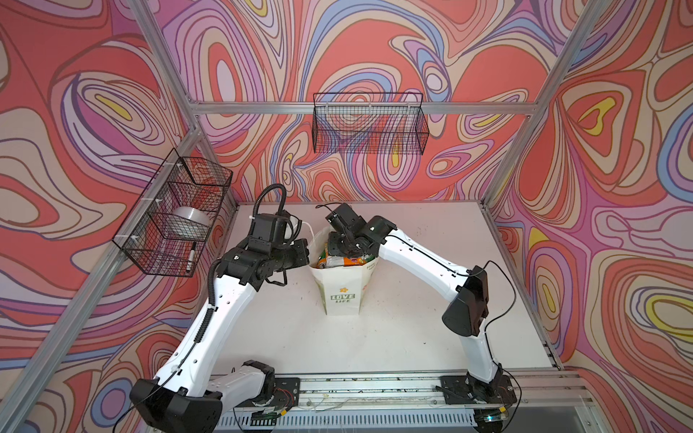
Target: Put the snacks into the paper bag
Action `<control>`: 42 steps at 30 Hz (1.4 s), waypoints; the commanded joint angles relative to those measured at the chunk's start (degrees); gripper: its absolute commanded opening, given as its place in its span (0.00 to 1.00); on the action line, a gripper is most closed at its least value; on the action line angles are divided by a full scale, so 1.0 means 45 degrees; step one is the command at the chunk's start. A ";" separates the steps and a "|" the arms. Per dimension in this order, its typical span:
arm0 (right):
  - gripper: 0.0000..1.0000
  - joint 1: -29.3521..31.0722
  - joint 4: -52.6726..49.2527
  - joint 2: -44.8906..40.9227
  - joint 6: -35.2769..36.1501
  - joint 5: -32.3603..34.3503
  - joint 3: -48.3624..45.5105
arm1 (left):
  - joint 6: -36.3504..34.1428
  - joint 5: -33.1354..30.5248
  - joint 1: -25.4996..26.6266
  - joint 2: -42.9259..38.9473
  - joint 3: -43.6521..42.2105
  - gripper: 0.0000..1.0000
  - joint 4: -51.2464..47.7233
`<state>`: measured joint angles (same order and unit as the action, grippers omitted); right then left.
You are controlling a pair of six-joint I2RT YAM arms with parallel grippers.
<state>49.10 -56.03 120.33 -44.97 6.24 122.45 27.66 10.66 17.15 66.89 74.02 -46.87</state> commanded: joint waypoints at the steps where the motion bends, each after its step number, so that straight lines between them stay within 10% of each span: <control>1: 0.53 -0.0203 -0.2231 0.0665 -0.1327 0.0131 -0.0609 | -0.0056 0.0078 -0.0070 -0.0116 -0.0023 0.00 0.0199; 11: 0.65 -0.0291 -0.0978 -0.0165 0.0278 -0.0454 0.0566 | -0.0072 0.0152 -0.0063 -0.0068 -0.0026 0.00 0.0226; 18: 0.98 -0.0271 0.0650 -0.2557 0.3902 -0.1889 0.1326 | -0.0102 0.0172 -0.0076 -0.0027 -0.0018 0.00 0.0223; 29: 0.98 -0.0393 -0.2062 -0.6999 0.4677 0.5338 -0.0087 | -0.0141 0.0216 -0.0069 0.0046 0.0018 0.00 0.0212; 42: 0.92 -0.0722 0.0203 -0.7471 0.2705 0.2047 -0.4461 | -0.0190 0.0132 -0.0065 0.0210 0.0036 0.00 0.0177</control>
<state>46.44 -58.02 87.24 -30.04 18.37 103.28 27.22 10.90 17.15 67.29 74.02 -46.68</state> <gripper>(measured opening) 0.932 0.048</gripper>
